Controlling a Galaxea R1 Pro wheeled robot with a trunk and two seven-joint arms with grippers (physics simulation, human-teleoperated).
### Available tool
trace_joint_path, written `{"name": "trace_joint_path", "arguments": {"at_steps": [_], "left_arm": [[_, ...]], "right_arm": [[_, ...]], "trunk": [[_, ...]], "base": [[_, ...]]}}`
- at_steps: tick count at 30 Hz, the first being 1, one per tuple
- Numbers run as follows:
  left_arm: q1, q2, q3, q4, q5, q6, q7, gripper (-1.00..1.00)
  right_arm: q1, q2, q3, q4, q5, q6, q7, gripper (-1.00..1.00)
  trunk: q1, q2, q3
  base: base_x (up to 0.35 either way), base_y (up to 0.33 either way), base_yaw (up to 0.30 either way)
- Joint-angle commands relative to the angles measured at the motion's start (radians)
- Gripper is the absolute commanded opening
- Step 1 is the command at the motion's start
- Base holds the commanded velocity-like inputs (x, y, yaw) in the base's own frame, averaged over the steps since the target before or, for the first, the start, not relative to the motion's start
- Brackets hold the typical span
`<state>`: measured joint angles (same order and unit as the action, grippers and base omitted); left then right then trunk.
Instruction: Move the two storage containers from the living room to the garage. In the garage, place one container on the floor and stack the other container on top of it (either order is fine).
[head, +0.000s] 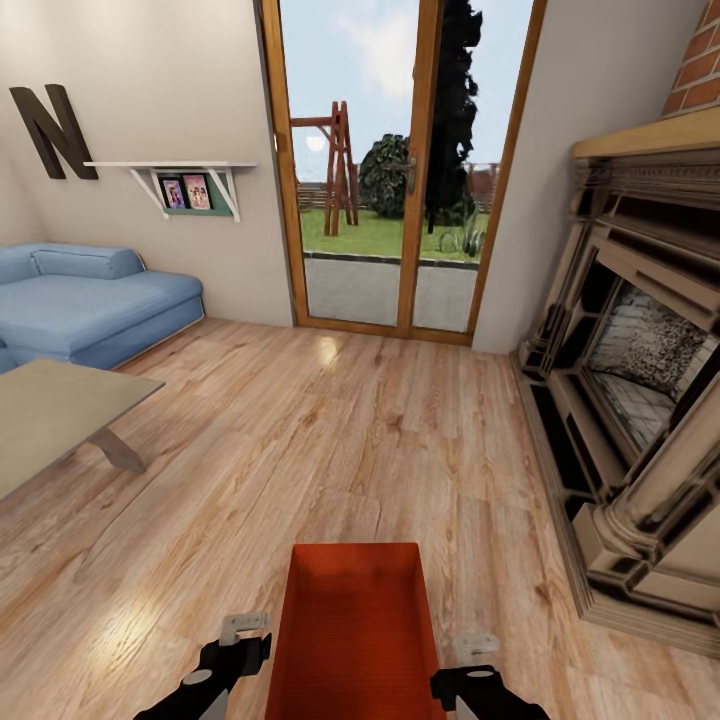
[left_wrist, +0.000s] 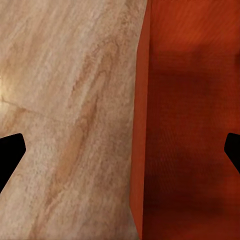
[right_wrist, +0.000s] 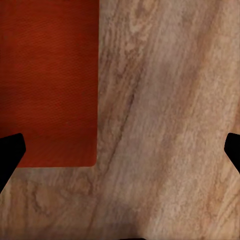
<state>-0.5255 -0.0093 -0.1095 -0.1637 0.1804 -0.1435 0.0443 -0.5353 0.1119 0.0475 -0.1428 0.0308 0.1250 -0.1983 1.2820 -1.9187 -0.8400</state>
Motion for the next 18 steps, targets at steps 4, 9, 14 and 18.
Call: {"name": "trace_joint_path", "arguments": {"at_steps": [4,9,14,18], "left_arm": [[-0.001,0.0,-0.009,0.001,0.008,-0.003,0.005,1.0],[0.0,0.0,-0.009,0.001,0.008,-0.001,0.005,1.0],[0.001,-0.001,-0.008,0.002,0.008,0.0,0.006,1.0],[0.001,-0.001,-0.008,0.003,0.008,0.002,0.006,1.0]], "right_arm": [[0.0,-0.001,0.003,-0.003,0.002,0.008,-0.004,1.0],[0.0,0.001,0.003,0.0,0.0,0.008,-0.004,1.0],[0.0,0.003,0.003,0.009,0.0,0.008,-0.003,1.0],[0.0,0.001,0.003,0.012,0.001,0.007,-0.001,1.0]], "trunk": [[0.0,0.0,-0.001],[0.0,0.0,-0.001],[0.0,0.0,-0.001],[0.0,0.0,-0.001]], "base": [[0.0,0.0,0.0],[0.0,0.0,0.0],[0.0,0.0,0.0],[0.0,0.0,0.0]]}}
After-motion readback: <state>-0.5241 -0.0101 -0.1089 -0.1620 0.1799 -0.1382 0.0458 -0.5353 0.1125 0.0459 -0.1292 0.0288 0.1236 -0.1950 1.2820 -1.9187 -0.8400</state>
